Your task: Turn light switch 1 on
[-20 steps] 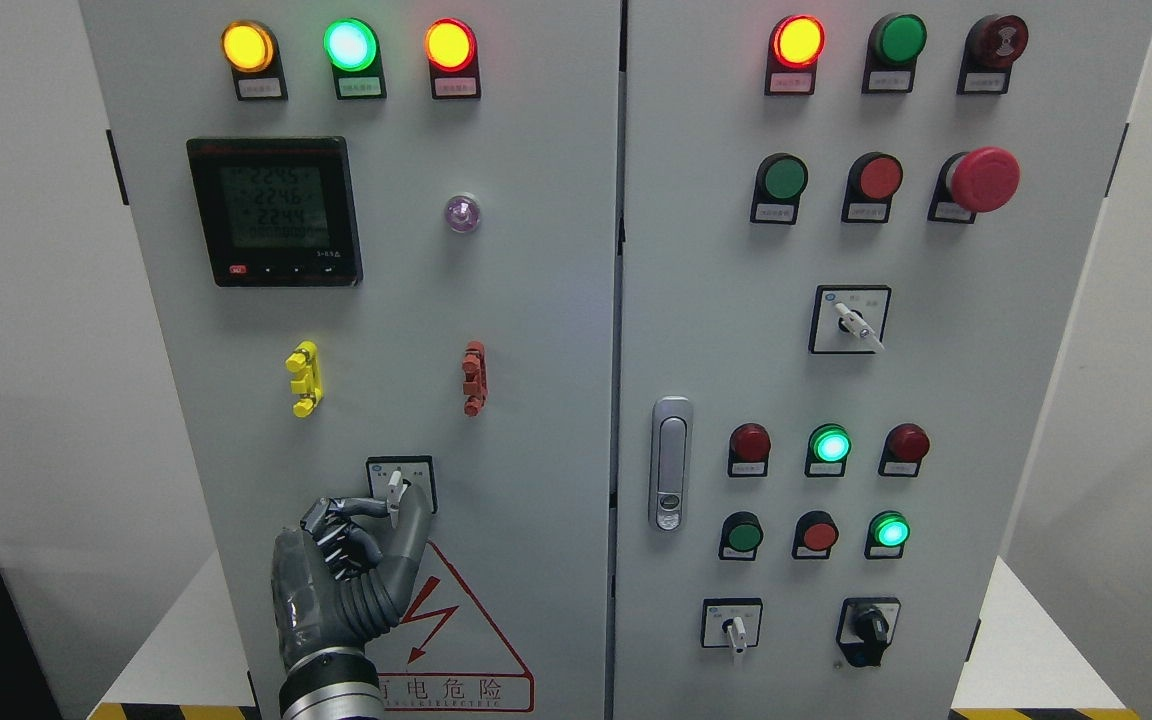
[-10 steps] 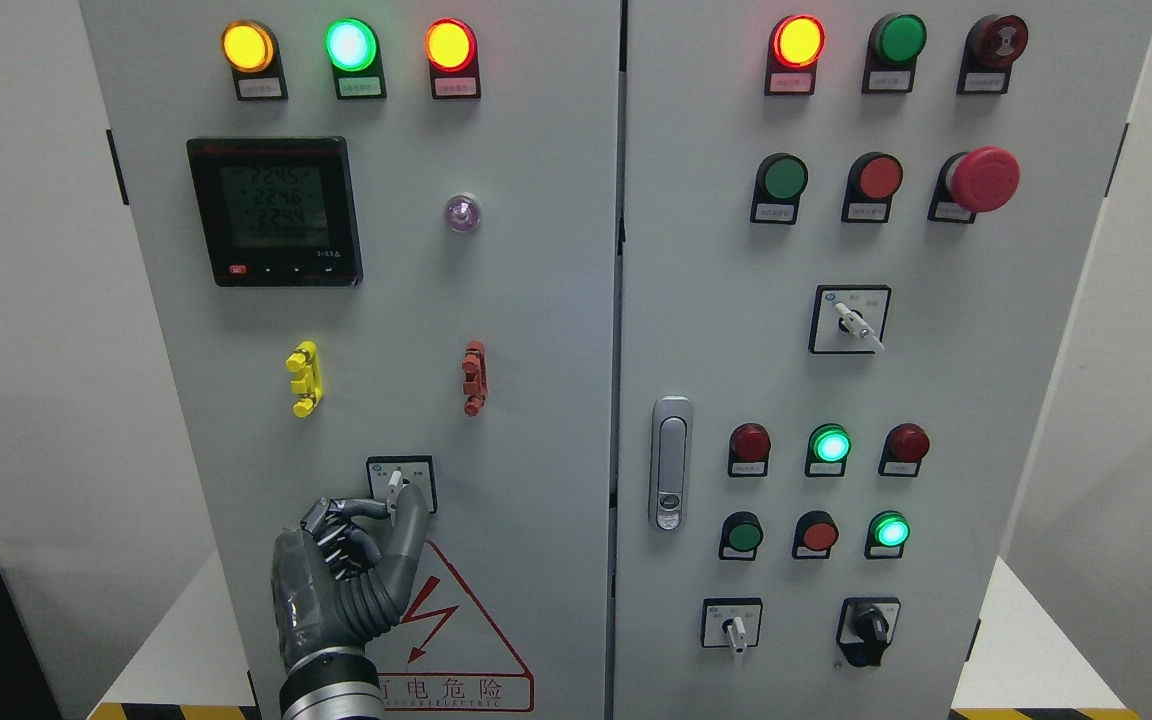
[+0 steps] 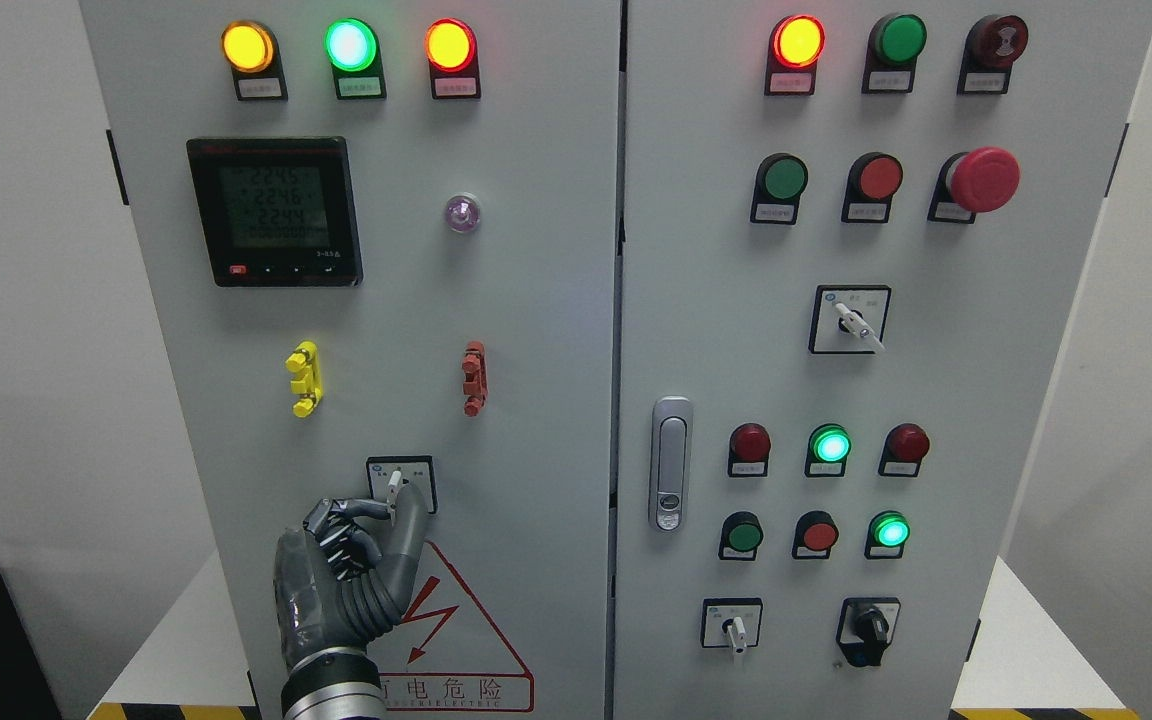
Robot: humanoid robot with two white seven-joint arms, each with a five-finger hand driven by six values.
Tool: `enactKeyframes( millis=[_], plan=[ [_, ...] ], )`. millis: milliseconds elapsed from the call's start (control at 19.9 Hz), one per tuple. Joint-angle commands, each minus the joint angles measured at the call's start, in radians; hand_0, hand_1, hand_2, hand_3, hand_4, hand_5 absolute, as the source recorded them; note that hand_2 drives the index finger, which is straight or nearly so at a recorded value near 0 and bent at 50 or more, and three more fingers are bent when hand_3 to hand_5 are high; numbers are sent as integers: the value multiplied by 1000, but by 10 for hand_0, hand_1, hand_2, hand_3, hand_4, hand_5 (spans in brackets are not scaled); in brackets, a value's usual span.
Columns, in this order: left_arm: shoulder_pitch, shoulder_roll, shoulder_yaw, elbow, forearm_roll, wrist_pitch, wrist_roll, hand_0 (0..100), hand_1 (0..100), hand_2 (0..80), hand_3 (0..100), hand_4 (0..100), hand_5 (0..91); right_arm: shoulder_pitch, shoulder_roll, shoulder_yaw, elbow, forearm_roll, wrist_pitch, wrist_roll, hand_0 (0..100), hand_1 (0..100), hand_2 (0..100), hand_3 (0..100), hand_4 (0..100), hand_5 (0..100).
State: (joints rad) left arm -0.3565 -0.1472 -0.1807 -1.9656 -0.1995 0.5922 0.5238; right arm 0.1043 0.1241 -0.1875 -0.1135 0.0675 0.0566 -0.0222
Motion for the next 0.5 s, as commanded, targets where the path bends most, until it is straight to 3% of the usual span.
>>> enactKeyframes(
  millis=[0,451],
  plan=[
    [-1,0,-2,1,0,0,-4,285,597,595,1000,964,849,0,0,0,0,0,0,1,0,0,0,0,0,0],
    [-1,0,-2,1,0,-2,-4,327,569,595,1000,964,848,0,0,0,0,0,0,1,0,0,0,0,0,0]
  ],
)
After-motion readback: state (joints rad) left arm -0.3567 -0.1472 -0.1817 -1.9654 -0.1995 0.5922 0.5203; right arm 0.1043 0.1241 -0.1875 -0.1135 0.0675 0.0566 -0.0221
